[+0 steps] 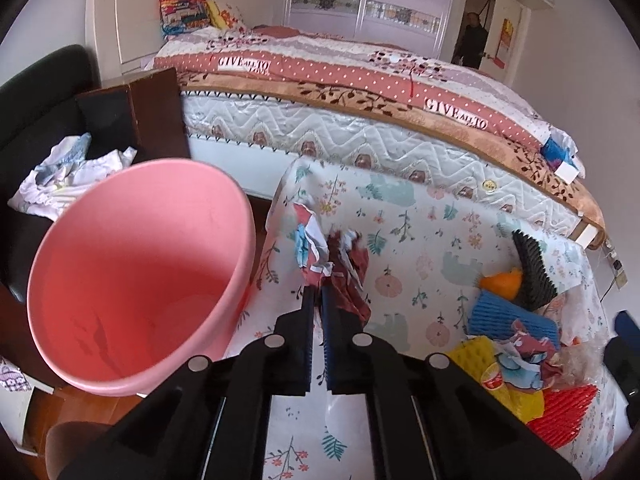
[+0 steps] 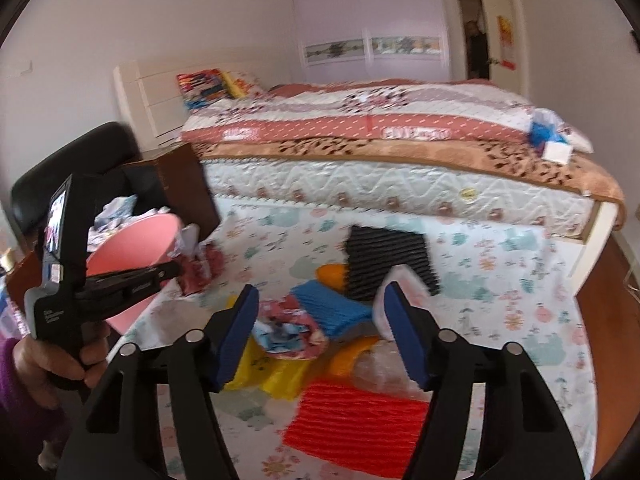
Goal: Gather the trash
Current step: 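Carry the paper to the pink bucket with the left gripper while the right gripper grasps a clear plastic bag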
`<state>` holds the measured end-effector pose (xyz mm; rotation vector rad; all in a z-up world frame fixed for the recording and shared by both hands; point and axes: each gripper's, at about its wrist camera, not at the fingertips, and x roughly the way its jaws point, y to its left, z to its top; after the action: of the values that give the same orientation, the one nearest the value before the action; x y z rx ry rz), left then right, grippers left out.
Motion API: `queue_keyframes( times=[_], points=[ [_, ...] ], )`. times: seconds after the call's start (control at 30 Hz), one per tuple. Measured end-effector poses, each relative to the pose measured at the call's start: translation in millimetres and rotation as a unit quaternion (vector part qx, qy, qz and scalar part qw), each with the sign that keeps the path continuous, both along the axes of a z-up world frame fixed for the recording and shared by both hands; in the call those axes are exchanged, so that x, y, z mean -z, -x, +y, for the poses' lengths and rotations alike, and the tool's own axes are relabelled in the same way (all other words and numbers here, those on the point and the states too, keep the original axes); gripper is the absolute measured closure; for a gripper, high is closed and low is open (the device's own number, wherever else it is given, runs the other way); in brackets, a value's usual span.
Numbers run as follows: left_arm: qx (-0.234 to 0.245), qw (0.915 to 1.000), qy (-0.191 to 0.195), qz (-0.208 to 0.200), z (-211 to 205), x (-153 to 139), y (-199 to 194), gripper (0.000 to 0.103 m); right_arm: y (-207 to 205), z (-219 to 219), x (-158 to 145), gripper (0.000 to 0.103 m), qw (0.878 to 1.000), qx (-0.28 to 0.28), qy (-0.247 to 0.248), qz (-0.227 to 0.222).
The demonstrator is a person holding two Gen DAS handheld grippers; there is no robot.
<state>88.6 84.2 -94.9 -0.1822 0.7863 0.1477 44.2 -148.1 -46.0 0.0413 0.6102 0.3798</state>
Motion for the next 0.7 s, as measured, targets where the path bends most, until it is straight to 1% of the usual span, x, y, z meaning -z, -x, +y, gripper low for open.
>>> queue_keyframes(
  times=[0.07,0.17,0.23,0.3,0.5,0.7],
  points=[
    [0.006,0.9999,0.000,-0.009,1,-7,4,0.100,-1,8,0,0.040,1.000,-0.024,-0.001,0.005],
    [0.013,0.9996,0.002,-0.023,3,-17,11,0.100,1,27,-2,0.040,0.997,-0.076,0.003,0.010],
    [0.016,0.9994,0.006,-0.029,6,-23,17,0.100,2,43,0,0.040,0.993,-0.116,0.008,0.018],
    [0.018,0.9992,0.005,-0.035,8,-29,22,0.100,1,58,3,0.040,0.989,-0.141,0.017,0.026],
    [0.005,0.9987,0.009,-0.051,25,-45,40,0.100,-3,98,16,0.040,0.978,-0.196,0.041,0.058],
    [-0.010,0.9984,0.014,-0.053,41,-49,51,0.100,-8,126,31,0.040,0.968,-0.228,0.067,0.079]
  ],
)
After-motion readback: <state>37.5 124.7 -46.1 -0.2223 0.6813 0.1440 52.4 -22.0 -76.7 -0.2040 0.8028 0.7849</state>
